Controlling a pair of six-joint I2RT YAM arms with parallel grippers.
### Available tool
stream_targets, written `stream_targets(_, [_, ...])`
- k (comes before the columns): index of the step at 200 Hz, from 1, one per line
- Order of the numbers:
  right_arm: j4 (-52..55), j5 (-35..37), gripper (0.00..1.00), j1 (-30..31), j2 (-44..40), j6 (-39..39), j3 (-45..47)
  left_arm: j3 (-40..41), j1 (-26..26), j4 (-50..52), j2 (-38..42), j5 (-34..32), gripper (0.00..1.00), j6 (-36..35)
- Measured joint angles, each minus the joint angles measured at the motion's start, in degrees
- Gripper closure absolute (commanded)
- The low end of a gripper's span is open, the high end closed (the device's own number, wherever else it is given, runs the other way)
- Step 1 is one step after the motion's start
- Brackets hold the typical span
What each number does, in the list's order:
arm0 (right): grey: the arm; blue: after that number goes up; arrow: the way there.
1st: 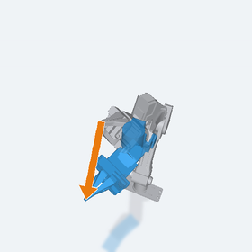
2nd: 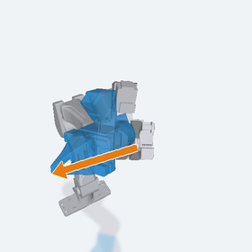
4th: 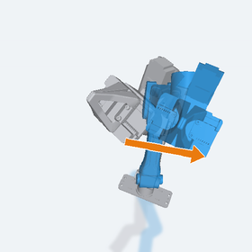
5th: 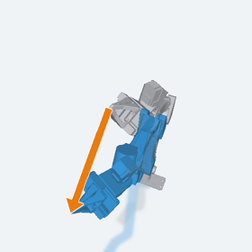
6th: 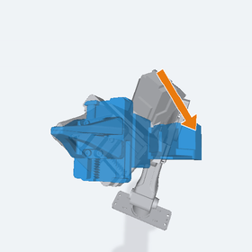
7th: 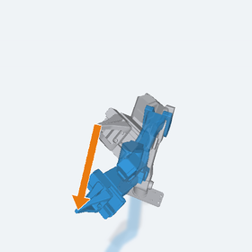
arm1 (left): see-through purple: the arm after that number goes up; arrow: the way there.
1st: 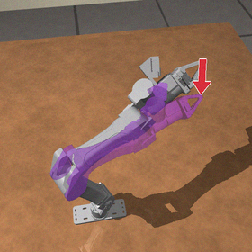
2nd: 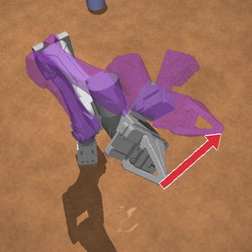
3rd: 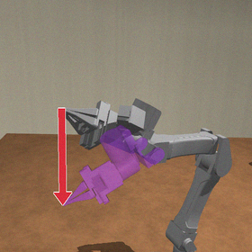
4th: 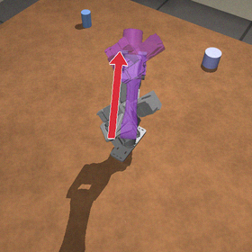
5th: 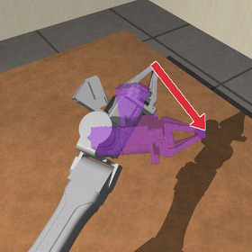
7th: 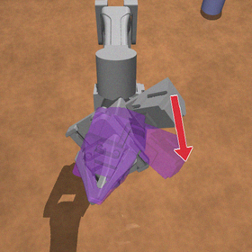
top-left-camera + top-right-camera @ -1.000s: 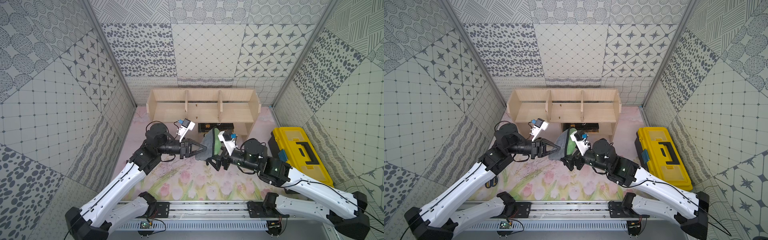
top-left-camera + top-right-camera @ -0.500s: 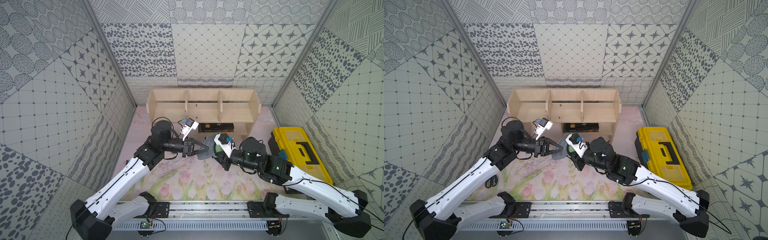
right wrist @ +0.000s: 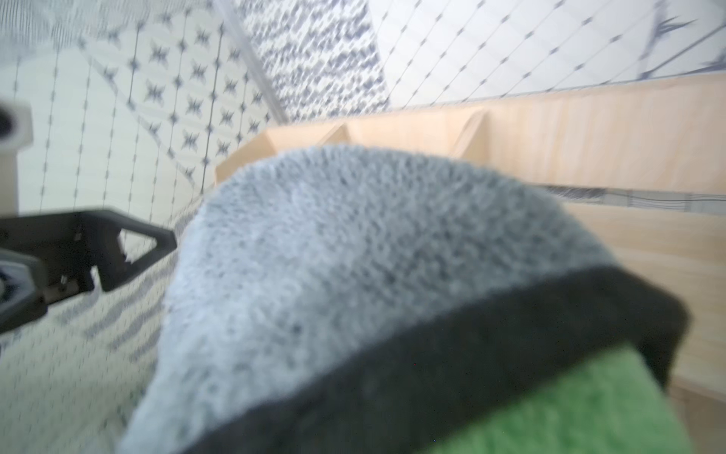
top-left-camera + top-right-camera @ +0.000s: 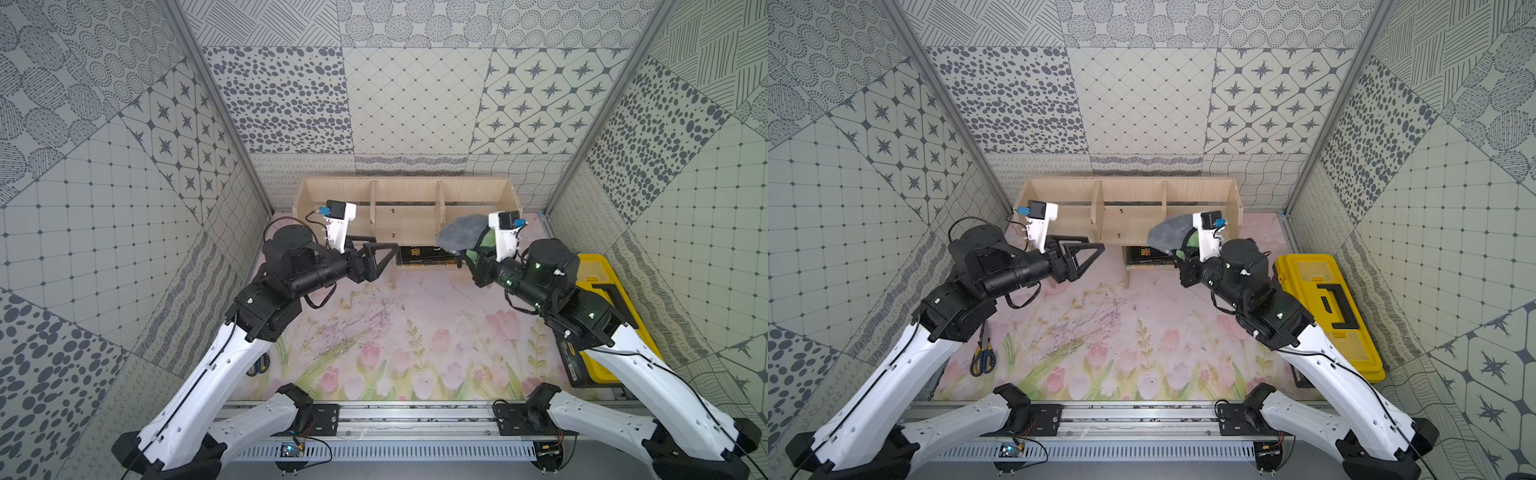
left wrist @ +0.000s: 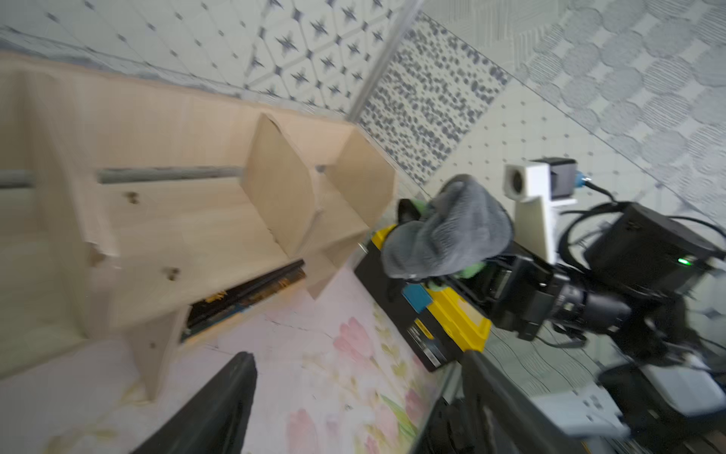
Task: Wipe the bookshelf clean with a cloth
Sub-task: Adjust the cleaning item, then hold the shelf at the center of the board.
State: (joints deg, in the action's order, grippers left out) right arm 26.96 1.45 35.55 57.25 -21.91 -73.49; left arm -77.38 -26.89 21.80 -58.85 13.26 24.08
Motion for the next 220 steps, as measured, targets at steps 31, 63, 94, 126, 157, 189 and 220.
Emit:
stream_targets(31, [3.96, -6.56, 1.00, -12.63, 6.71, -5.99, -8.79, -0.59, 10.25, 0.74, -2.99, -12.00, 0.00, -1.55])
stream_targets(63, [6.34, -12.24, 1.00, -19.15, 17.09, -8.76, -12.79, 1.70, 20.68, 0.76, -6.10, -16.81, 0.00, -0.20])
stream_targets(94, [9.60, -14.27, 1.00, -19.54, 26.95, -8.70, -15.28, 2.01, 26.43, 0.66, -9.97, -19.89, 0.00, 0.44])
stream_targets(126, [12.33, -14.12, 0.97, -18.95, 32.52, -6.43, -16.55, 3.26, 29.33, -1.16, -14.23, -21.07, 0.01, 0.85])
stream_targets(157, [16.50, -7.28, 0.50, -15.43, 34.53, -0.87, -20.87, 7.02, 30.21, -4.70, -16.74, -18.10, 0.02, 1.49])
stream_targets(189, [21.57, 3.23, 0.28, -9.09, 34.69, 4.48, -24.87, 8.98, 30.45, -6.91, -18.21, -15.10, 0.35, 2.51])
stream_targets(220, [23.91, 9.79, 0.14, -7.26, 34.53, 6.45, -25.75, 9.73, 30.34, -8.48, -18.60, -13.70, 0.60, 2.95])
